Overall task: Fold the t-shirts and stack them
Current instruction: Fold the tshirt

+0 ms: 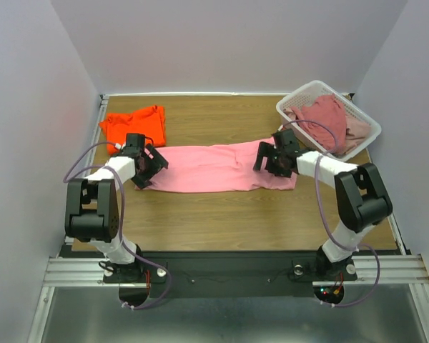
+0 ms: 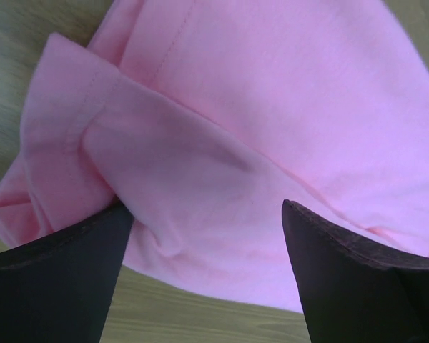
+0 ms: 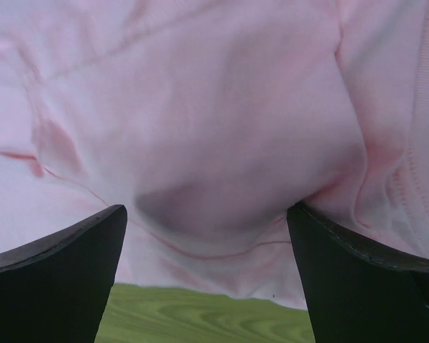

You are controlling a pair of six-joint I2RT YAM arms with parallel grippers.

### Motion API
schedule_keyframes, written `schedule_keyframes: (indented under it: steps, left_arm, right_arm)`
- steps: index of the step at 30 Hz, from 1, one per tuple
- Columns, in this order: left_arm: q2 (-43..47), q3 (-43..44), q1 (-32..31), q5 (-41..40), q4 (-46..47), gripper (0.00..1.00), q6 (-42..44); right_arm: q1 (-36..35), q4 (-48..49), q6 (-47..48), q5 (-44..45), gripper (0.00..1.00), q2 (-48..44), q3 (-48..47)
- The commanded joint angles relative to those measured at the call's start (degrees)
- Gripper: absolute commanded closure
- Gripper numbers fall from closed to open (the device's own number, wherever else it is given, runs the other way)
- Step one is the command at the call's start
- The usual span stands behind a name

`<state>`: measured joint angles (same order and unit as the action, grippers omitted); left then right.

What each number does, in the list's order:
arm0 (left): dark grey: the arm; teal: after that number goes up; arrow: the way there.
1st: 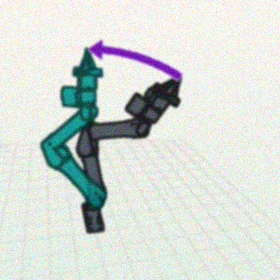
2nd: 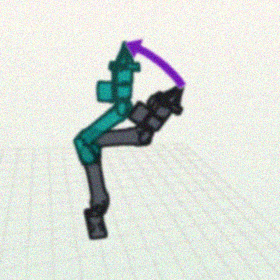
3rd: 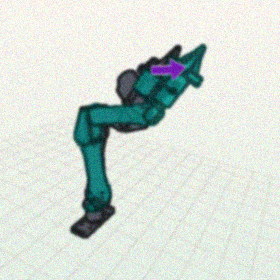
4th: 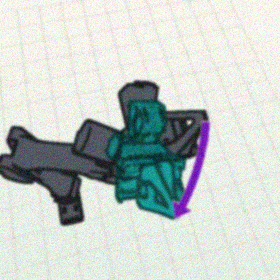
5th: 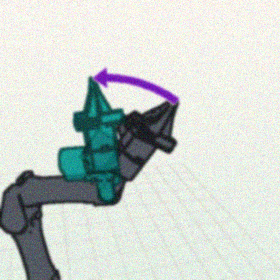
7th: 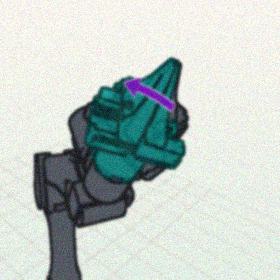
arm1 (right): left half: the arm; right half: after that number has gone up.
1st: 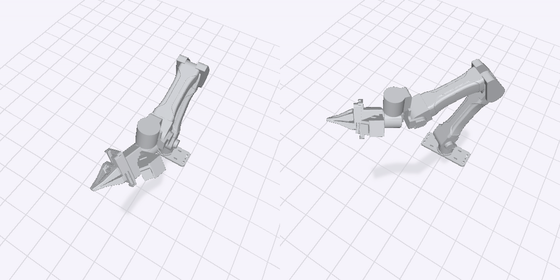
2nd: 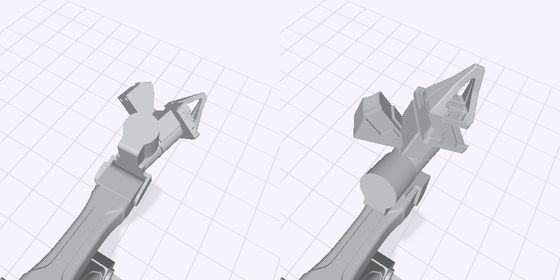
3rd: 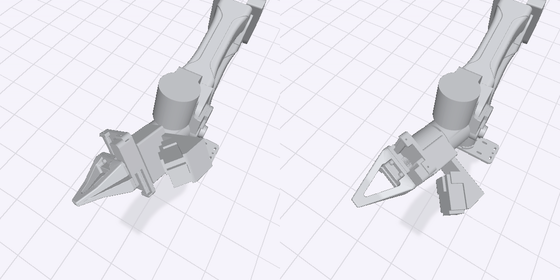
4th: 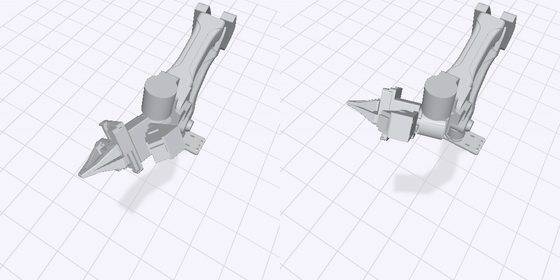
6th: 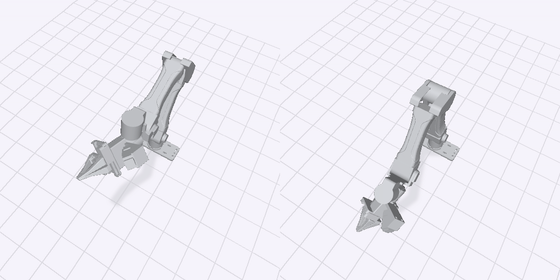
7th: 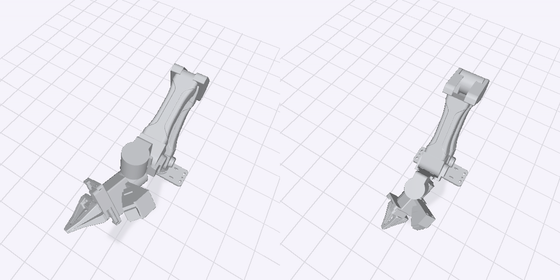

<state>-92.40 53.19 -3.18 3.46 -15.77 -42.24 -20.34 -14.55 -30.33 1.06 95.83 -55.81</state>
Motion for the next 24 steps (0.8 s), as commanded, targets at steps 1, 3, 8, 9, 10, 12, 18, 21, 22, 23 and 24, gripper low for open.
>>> schedule_keyframes:
  steps: [1, 3, 8, 9, 10, 12, 18, 21, 22, 23, 24]
  left_arm:
    - [0.8, -9.8, -0.1, 2.2, 2.0, 0.02, 0.7]
    - [2.1, -15.6, -1.0, 4.2, 3.5, 0.02, -0.5]
    - [12.8, -21.7, -7.3, 1.3, 1.1, 0.02, -4.9]
    - [14.6, -20.9, -7.5, 0.1, -1.4, 0.02, -6.0]
    - [18.2, -21.1, -7.7, 0.7, -1.7, 0.02, -5.9]
    - [21.8, -22.9, -9.2, 1.5, -1.0, 0.02, -8.4]
    - [21.7, -26.5, -13.9, 2.3, -1.7, 0.02, -13.6]
    - [22.8, -26.7, -19.8, 1.4, -0.7, 0.02, -18.4]
    - [22.0, -27.1, -22.0, 2.0, 0.1, 0.02, -19.5]
    - [21.3, -28.0, -22.8, 3.5, 1.9, 0.02, -20.6]
    - [20.3, -28.7, -24.0, 4.3, 2.8, 0.02, -21.6]
  right_arm:
    - [-0.2, 0.7, 1.8, -0.8, 0.00, 8.8, -7.0]
    - [-0.2, 0.7, 4.5, -2.8, 0.00, 13.3, -11.2]
    - [-0.2, 0.6, 10.9, -7.3, 0.00, 27.2, -28.2]
    - [-0.2, 0.6, 13.4, -8.1, 0.00, 31.8, -34.6]
    - [-0.2, 0.6, 14.8, -9.4, 0.00, 33.9, -37.3]
    - [-0.2, 0.6, 17.1, -10.9, 0.00, 39.7, -45.7]
    - [-0.2, 0.3, 18.3, -19.8, 0.00, 50.5, -60.8]
    - [-0.2, 0.3, 16.6, -23.2, 0.00, 55.4, -67.0]
    - [-0.2, 0.3, 15.9, -24.8, 0.00, 57.0, -69.5]
    - [-0.2, 0.3, 15.7, -25.3, 0.00, 57.7, -70.5]
    - [-0.2, 0.4, 15.4, -25.8, 0.00, 58.1, -71.3]
